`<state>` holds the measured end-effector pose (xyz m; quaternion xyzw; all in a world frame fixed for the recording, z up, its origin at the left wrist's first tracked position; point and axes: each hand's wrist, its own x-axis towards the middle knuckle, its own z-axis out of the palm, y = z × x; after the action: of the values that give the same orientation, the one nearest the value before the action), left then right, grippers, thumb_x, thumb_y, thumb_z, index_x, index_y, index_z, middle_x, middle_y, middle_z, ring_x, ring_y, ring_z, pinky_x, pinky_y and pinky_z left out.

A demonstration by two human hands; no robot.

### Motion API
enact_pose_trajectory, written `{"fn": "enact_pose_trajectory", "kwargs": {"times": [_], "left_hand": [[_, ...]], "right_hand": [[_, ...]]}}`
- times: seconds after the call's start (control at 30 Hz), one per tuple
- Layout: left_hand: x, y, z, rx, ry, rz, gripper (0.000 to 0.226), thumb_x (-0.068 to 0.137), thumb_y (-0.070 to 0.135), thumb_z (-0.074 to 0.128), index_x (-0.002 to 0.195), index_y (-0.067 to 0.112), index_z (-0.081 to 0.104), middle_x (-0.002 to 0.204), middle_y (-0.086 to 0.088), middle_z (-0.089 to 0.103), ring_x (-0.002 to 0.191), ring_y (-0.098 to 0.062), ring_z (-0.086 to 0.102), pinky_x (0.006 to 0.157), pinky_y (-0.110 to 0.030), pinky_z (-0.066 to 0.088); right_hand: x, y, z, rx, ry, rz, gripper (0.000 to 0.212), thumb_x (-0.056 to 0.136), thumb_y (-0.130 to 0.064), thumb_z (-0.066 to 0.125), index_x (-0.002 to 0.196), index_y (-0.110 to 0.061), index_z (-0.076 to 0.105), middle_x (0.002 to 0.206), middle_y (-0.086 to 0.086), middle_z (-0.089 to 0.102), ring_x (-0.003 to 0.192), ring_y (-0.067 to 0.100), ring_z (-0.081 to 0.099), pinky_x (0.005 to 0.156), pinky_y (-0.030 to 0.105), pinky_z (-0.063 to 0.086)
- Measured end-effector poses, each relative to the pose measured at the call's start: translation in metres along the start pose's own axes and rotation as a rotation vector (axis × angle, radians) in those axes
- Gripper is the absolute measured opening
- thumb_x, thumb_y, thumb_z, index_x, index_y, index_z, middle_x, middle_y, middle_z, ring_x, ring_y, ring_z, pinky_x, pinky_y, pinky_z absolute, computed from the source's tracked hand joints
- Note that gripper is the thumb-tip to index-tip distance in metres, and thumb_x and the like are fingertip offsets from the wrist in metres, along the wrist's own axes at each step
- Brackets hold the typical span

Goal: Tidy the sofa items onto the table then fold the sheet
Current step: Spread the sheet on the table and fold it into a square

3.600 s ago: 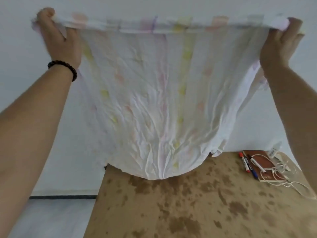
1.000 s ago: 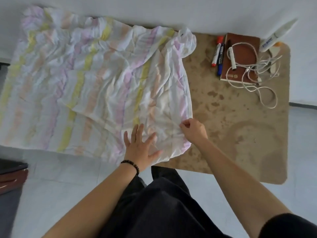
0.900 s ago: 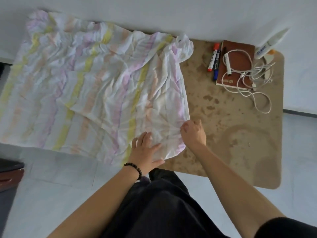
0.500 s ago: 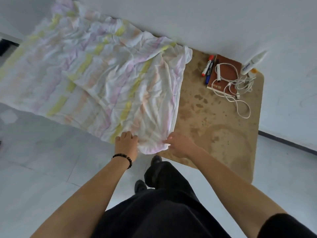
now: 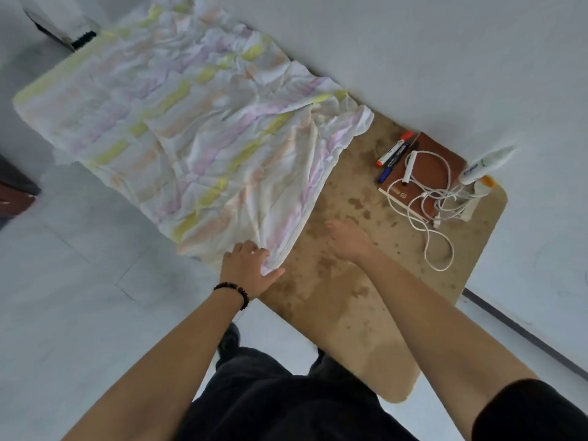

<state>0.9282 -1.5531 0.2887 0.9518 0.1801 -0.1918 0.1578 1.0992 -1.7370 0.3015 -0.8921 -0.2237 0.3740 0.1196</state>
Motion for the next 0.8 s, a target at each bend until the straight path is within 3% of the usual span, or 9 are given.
{"fn": "enact_pose_trajectory", "kwargs": {"times": [0.1, 0.17, 0.27, 0.33, 0.47, 0.57, 0.63, 0.73, 0.8], "left_hand": [[0.011, 0.034, 0.013, 0.049, -0.029, -0.196, 0.067, 0.077, 0.079, 0.045, 0.124, 0.031, 0.052, 0.123, -0.001, 0.049, 0.114, -0.026, 0.042, 0.086, -0.038, 0.046], [0.015, 0.047, 0.018, 0.092, 0.001, -0.286, 0.061, 0.081, 0.074, 0.047, 0.121, 0.028, 0.053, 0.122, -0.003, 0.049, 0.113, -0.029, 0.043, 0.084, -0.040, 0.047], [0.008, 0.058, 0.026, -0.080, 0.162, -0.284, 0.023, 0.093, 0.031, 0.058, 0.102, 0.013, 0.067, 0.115, -0.009, 0.058, 0.110, -0.036, 0.050, 0.080, -0.041, 0.047], [-0.001, 0.059, 0.034, -0.136, 0.248, -0.272, 0.011, 0.088, 0.006, 0.061, 0.091, 0.003, 0.070, 0.110, -0.015, 0.063, 0.106, -0.038, 0.054, 0.078, -0.042, 0.047], [-0.019, 0.060, 0.040, -0.174, 0.282, -0.280, 0.008, 0.081, 0.003, 0.066, 0.087, -0.001, 0.070, 0.108, -0.016, 0.065, 0.104, -0.037, 0.058, 0.081, -0.041, 0.049], [-0.028, 0.060, 0.046, -0.197, 0.324, -0.268, 0.017, 0.077, 0.005, 0.072, 0.093, -0.002, 0.069, 0.108, -0.019, 0.065, 0.102, -0.038, 0.059, 0.084, -0.045, 0.050], [-0.030, 0.062, 0.049, -0.182, 0.348, -0.260, 0.017, 0.074, -0.005, 0.070, 0.091, -0.004, 0.070, 0.102, -0.021, 0.066, 0.097, -0.040, 0.061, 0.079, -0.045, 0.052], [-0.031, 0.062, 0.054, -0.139, 0.361, -0.326, 0.028, 0.068, -0.019, 0.061, 0.092, -0.007, 0.068, 0.092, -0.023, 0.065, 0.089, -0.041, 0.061, 0.066, -0.044, 0.052], [-0.036, 0.061, 0.057, -0.107, 0.346, -0.389, 0.031, 0.072, -0.019, 0.054, 0.097, -0.005, 0.065, 0.091, -0.021, 0.063, 0.088, -0.038, 0.057, 0.064, -0.044, 0.047]], "right_hand": [[0.028, 0.031, -0.015, 0.045, 0.092, -0.034, 0.040, 0.093, -0.018, 0.045, 0.133, -0.019, 0.052, 0.137, 0.009, 0.049, 0.115, 0.028, 0.054, 0.091, 0.039, 0.050], [0.048, 0.039, -0.025, 0.016, 0.165, -0.043, 0.048, 0.091, -0.017, 0.048, 0.138, -0.026, 0.042, 0.142, 0.010, 0.036, 0.117, 0.033, 0.048, 0.085, 0.041, 0.050], [0.074, 0.038, -0.039, -0.153, 0.237, -0.075, 0.077, 0.090, -0.008, 0.053, 0.153, -0.030, 0.016, 0.156, 0.014, 0.015, 0.134, 0.039, 0.031, 0.098, 0.051, 0.042], [0.088, 0.035, -0.046, -0.274, 0.286, -0.144, 0.079, 0.090, -0.005, 0.052, 0.156, -0.025, 0.012, 0.158, 0.016, 0.014, 0.137, 0.040, 0.027, 0.105, 0.050, 0.036], [0.100, 0.041, -0.043, -0.329, 0.314, -0.317, 0.038, 0.102, -0.024, 0.045, 0.140, -0.020, 0.045, 0.158, 0.009, 0.023, 0.145, 0.034, 0.019, 0.113, 0.048, 0.025], [0.090, 0.045, -0.023, -0.377, 0.342, -0.443, 0.034, 0.103, -0.035, 0.043, 0.124, -0.013, 0.058, 0.147, 0.008, 0.040, 0.144, 0.030, 0.024, 0.110, 0.044, 0.026], [0.079, 0.050, -0.007, -0.376, 0.362, -0.533, 0.033, 0.103, -0.034, 0.044, 0.121, -0.012, 0.059, 0.141, 0.007, 0.047, 0.141, 0.029, 0.030, 0.105, 0.043, 0.030], [0.064, 0.063, 0.016, -0.319, 0.483, -0.636, 0.024, 0.102, -0.027, 0.049, 0.110, -0.008, 0.062, 0.119, 0.009, 0.061, 0.121, 0.033, 0.052, 0.101, 0.044, 0.035], [0.057, 0.070, 0.024, -0.227, 0.582, -0.592, 0.021, 0.103, -0.024, 0.046, 0.101, -0.009, 0.061, 0.098, 0.008, 0.065, 0.101, 0.032, 0.059, 0.104, 0.041, 0.030]]}}
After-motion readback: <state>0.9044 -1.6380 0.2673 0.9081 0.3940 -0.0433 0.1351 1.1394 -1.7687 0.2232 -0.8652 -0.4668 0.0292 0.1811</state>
